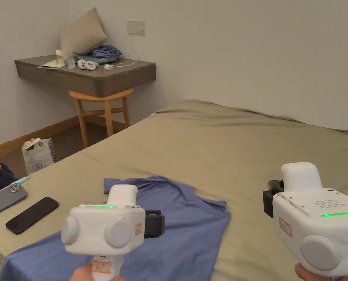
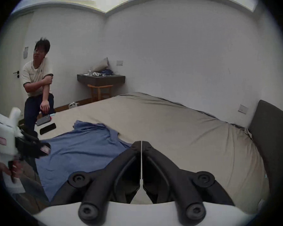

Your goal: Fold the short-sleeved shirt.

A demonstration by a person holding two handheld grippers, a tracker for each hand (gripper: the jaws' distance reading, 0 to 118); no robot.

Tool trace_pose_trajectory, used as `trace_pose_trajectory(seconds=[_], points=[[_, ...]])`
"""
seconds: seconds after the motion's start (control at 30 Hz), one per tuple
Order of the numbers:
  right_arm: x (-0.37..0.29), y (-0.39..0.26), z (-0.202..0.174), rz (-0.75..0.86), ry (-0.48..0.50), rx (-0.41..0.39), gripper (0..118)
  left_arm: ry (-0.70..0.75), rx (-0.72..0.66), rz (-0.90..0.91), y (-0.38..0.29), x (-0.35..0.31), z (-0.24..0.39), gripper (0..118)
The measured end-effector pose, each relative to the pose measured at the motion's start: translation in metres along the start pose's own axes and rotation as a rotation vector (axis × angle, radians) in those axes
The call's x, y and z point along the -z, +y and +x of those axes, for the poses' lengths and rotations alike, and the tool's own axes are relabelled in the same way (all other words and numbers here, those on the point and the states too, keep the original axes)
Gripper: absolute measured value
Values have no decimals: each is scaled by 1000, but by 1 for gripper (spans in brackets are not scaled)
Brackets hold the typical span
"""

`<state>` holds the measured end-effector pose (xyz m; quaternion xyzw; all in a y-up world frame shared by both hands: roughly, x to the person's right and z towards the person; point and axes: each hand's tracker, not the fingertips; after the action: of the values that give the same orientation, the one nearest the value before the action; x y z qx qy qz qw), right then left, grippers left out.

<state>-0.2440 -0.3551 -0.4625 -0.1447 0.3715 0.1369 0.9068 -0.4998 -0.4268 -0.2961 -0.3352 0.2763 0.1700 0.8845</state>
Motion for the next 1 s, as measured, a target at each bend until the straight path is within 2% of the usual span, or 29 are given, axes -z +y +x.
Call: trace_pose_trajectory(seconds=[0.03, 0.13, 0.27, 0.3, 0.33, 0.37, 0.43, 0.47, 0.5, 0.53, 0.57, 0.6, 0.67, 0.7, 0.8, 0.87, 1.0], points=[[9, -4, 5, -20, -11, -10, 4, 32, 33, -62, 0, 28, 7, 108], [30, -18, 22, -76, -37, -29, 4, -9, 62, -195, -9, 103, 29, 108], [55, -38, 45, -143, -67, -32, 4, 6, 122, -321, -28, 179, 55, 108], [60, -43, 51, -153, -70, -31, 4, 33, 148, -342, -34, 190, 58, 109], [64, -47, 56, -162, -70, -27, 4, 80, 223, -301, -35, 189, 63, 110], [67, -50, 59, -166, -72, -24, 4, 65, 268, -246, -32, 183, 65, 111], [63, -52, 63, -176, -68, -3, 4, 59, 253, -246, -32, 172, 60, 111], [64, -55, 66, -180, -63, 8, 4, 35, 247, -232, -31, 169, 55, 103], [65, -59, 68, -183, -63, 13, 4, 26, 224, -222, -28, 167, 49, 89], [64, -64, 68, -182, -65, 20, 4, 25, 216, -213, -24, 164, 42, 67], [63, -67, 70, -185, -66, 31, 4, 49, 208, -196, -21, 164, 35, 39], [62, -71, 73, -191, -59, 51, 4, 179, 249, -174, -20, 166, 26, 7], [61, -77, 76, -198, -50, 72, 4, 152, 148, -163, -21, 173, 8, 6], [59, -80, 78, -202, -52, 71, 4, 82, 60, -148, -21, 172, 4, 6], [48, -86, 92, -205, -61, 85, 4, 96, 103, -84, -25, 157, 14, 6], [32, -89, 107, -188, -89, 103, 4, 45, 108, -19, -19, 138, 28, 6], [-17, -93, 153, -141, -219, 133, 4, 58, 272, 35, -4, 103, 77, 6]])
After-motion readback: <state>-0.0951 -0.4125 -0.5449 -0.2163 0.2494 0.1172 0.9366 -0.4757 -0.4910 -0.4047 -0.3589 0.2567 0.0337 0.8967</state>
